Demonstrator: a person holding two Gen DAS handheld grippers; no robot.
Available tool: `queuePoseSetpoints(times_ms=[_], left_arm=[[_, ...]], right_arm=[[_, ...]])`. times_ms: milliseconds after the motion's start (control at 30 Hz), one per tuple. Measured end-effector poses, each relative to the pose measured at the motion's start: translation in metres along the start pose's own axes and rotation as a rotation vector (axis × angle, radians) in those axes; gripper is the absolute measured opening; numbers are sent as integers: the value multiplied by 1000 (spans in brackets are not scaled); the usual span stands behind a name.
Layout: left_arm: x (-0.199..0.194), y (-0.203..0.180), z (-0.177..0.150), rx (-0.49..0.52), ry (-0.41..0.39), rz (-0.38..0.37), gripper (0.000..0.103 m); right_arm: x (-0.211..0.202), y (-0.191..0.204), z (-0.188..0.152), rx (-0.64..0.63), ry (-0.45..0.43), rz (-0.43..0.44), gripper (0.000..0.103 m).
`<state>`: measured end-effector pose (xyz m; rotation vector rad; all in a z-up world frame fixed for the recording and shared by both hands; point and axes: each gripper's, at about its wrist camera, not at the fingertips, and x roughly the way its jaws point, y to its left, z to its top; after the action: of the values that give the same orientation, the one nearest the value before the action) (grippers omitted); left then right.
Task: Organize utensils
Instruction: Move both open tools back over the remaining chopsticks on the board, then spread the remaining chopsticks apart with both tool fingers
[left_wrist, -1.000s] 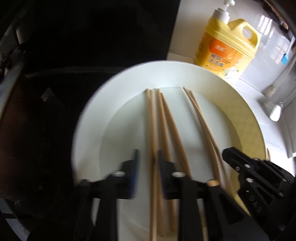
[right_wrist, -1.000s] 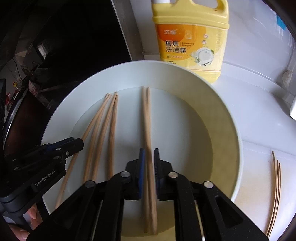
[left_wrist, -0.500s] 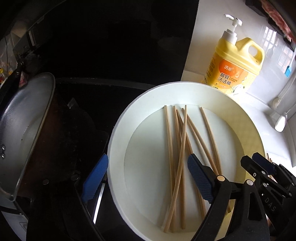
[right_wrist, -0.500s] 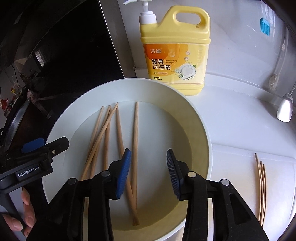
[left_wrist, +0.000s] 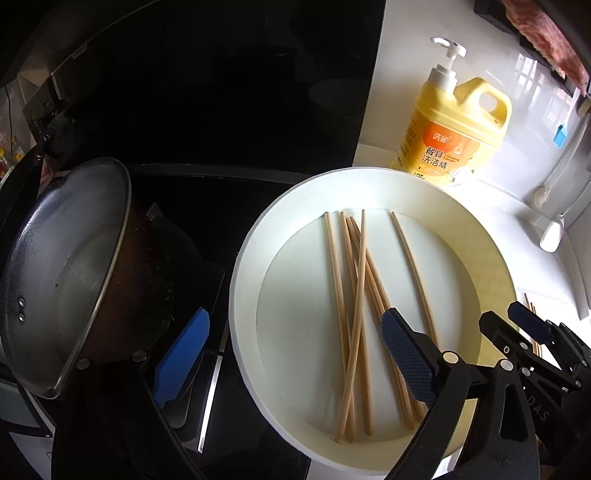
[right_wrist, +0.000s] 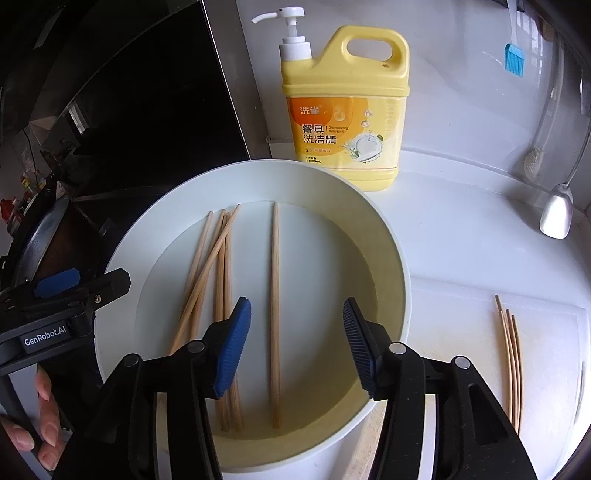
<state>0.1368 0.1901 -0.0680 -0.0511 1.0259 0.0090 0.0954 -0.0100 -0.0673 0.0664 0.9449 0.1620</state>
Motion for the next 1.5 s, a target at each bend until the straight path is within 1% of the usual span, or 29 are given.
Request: queuePoseSetpoints(times_ms=[267, 400, 567, 667, 800, 900, 967, 1033, 1100, 1200, 1333, 1500], left_arm=[[-9, -6, -6, 15, 0, -22, 96], [-13, -16, -15, 29, 11, -32, 96], [-24, -39, -25, 62, -8, -20, 97], [-32, -58, -33, 70, -16, -28, 97], [-48, -86, -48, 78, -27, -35, 97], [-61, -114, -62, 72, -39, -43, 97], [-69, -132, -72, 56, -32, -52, 97], [-74, -150, -84, 41, -24, -64, 97], [-78, -168, -95, 34, -12, -59, 97], [-87, -193, -112, 40, -6, -47, 97], [-88, -221, -126, 82, 2, -26, 97], [-69, -237, -140, 91, -18, -59, 97]], right_arm=[[-20, -6, -10, 9, -7, -23, 63], [-33, -16, -17, 22, -12, -36, 65], [-50, -36, -33, 34, -8, -31, 66], [-60, -55, -43, 42, -14, -38, 66], [-78, -93, -62, 67, -20, -44, 66], [-93, -129, -79, 71, -33, -55, 66], [-105, -153, -90, 77, -42, -63, 66], [-116, -180, -103, 88, -63, -73, 68], [-120, -206, -114, 100, -67, -72, 69], [-118, -236, -128, 118, -50, -66, 69], [-111, -251, -140, 134, -35, -47, 69], [-92, -257, -153, 141, -44, -47, 69]])
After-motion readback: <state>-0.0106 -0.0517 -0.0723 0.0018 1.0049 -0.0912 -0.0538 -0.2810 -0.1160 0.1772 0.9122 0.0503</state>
